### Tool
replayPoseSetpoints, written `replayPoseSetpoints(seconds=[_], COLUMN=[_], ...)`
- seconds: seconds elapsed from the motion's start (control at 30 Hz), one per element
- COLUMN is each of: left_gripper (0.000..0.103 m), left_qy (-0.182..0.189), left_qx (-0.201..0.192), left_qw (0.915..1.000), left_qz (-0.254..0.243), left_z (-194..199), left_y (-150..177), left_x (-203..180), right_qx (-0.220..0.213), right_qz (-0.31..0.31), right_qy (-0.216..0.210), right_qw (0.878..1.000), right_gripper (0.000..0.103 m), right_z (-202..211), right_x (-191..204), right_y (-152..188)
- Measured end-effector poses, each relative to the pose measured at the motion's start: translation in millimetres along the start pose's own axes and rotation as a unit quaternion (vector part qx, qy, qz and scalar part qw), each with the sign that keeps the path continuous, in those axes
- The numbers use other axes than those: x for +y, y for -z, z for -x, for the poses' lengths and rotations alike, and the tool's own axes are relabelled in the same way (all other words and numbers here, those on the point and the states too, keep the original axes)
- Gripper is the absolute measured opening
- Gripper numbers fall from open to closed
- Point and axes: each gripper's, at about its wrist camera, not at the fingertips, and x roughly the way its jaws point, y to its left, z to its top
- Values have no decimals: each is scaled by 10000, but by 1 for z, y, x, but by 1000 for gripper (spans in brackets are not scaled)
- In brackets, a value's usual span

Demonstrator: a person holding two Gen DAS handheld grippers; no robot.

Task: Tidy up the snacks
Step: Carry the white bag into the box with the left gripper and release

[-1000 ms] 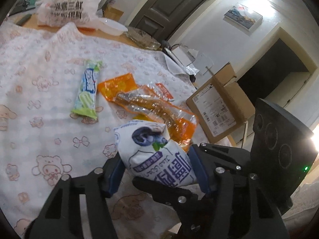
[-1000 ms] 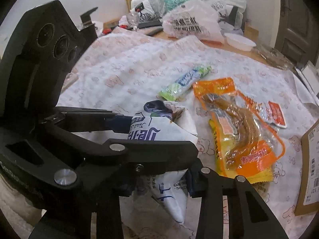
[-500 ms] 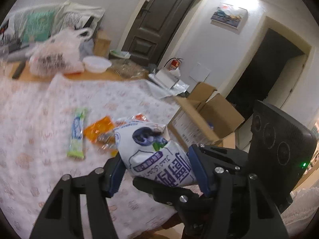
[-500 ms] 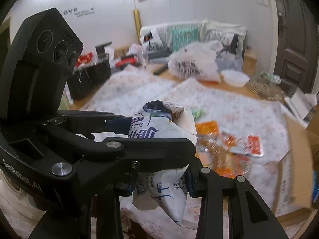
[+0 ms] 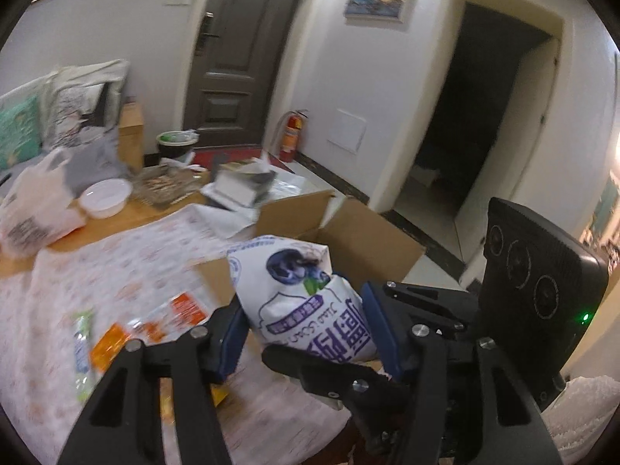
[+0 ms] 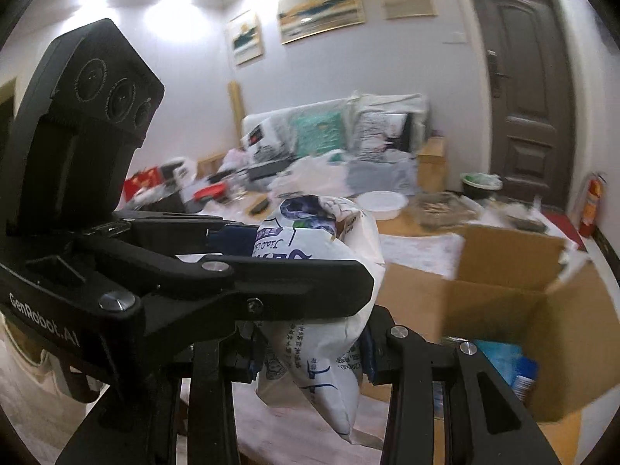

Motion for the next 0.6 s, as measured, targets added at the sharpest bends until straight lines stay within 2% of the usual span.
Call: replayPoseSetpoints(seconds=[0.3, 0.6], left_gripper=[52, 52], left_qy=[138, 47], left_qx=[512, 997], left_qw=[9981, 9947], left_qz=[-318, -227], left_z=[-88, -143], left_y=[-30, -27], left_x=[-40, -30], right_qx=[-28, 344], right_qz=[-652, -955], right_qy=[385, 324], right_qw=[9971, 9943], right_gripper=[33, 35], right_z=[20, -5], right_x=[-91, -136], right_y=[16, 29])
